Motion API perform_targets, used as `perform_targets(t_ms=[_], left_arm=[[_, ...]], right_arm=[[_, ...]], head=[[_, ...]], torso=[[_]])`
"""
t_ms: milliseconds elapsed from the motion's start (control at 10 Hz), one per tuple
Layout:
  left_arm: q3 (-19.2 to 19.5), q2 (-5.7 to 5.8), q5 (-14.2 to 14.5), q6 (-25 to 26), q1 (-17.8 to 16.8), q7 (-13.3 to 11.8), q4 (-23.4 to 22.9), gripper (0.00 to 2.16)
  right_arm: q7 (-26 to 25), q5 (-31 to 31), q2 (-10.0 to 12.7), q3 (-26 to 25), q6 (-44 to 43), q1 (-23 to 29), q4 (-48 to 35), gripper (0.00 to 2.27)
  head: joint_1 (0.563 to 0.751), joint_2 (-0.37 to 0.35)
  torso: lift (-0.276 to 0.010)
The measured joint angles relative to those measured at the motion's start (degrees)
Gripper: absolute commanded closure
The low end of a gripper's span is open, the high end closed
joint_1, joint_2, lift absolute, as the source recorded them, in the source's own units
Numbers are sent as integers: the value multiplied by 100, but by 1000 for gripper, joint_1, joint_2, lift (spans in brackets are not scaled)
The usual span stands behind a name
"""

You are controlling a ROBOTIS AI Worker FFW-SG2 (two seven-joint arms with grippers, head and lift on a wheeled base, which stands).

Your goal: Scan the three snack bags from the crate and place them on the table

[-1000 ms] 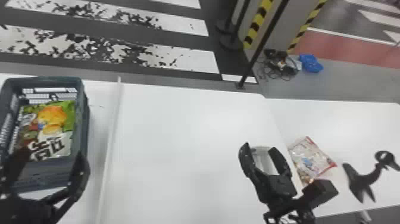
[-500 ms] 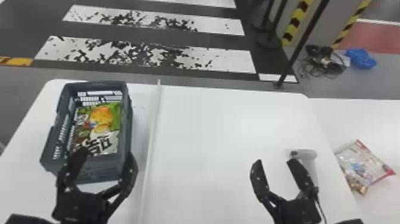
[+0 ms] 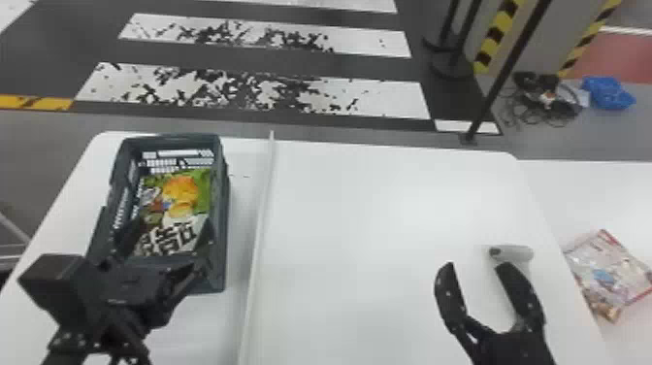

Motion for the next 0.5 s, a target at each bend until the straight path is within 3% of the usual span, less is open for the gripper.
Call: perform_targets(t_ms=[200, 500], left_arm=[[388, 7, 334, 1506, -646, -151, -220, 87], [872, -30, 751, 2782, -1427, -7, -102, 83]], right_arm=[[0, -1, -5, -43, -96, 76, 0, 113], [9, 68, -130, -14, 256, -119, 15, 113]], head=[[695, -48], [695, 14]], torso=[[-37], [-37]])
